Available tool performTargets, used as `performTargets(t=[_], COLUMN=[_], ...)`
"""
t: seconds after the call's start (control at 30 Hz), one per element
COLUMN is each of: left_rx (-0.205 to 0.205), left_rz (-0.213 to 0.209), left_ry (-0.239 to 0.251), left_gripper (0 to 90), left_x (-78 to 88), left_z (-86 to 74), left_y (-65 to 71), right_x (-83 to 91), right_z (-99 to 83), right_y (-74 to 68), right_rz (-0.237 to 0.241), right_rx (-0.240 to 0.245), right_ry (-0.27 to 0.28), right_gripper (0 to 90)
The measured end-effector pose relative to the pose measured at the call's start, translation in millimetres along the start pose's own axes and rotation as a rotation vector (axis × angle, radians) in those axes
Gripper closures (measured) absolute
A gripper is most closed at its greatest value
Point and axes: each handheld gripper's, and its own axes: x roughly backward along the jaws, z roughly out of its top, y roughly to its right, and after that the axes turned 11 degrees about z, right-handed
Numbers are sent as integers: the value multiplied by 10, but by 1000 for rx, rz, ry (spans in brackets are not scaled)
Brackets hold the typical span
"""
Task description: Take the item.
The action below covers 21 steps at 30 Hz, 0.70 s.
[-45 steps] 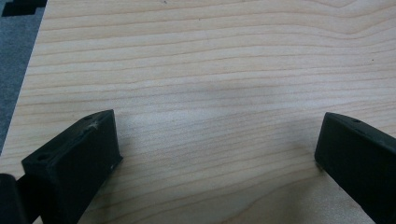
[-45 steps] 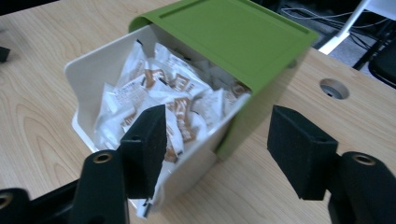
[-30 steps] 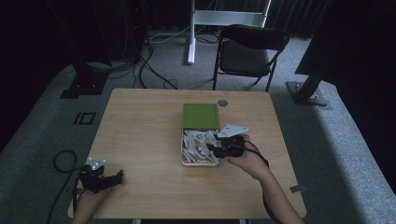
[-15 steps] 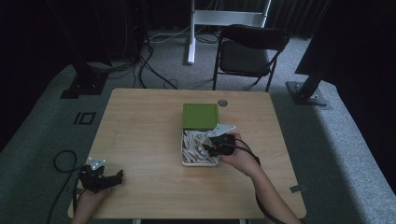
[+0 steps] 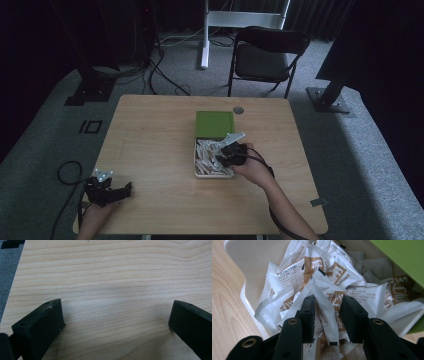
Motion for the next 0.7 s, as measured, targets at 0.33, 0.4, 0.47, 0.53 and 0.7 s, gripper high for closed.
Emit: performTargets(t=[0.33, 0.4, 0.47, 0.53, 0.7], left_rx=[-1, 0, -1, -1, -1], left_rz=[0, 0, 0, 0, 0], left_ry=[-1, 0, -1, -1, -1], left_gripper=[7, 7, 7, 7, 7], left_x=[1, 0, 1, 0, 0], left_z=[0, 0, 0, 0, 0], left_y=[-1, 0, -1, -1, -1], right_x=[32, 48, 59, 95, 204], right_z=[-14, -8, -3, 10, 65], right_y=[56, 49, 41, 28, -21], right_rz=[25, 24, 27, 39, 47], right_rx=[-23, -15, -9, -11, -1], right_ry=[19, 27, 28, 45, 79], right_gripper=[749, 755, 757, 760, 763])
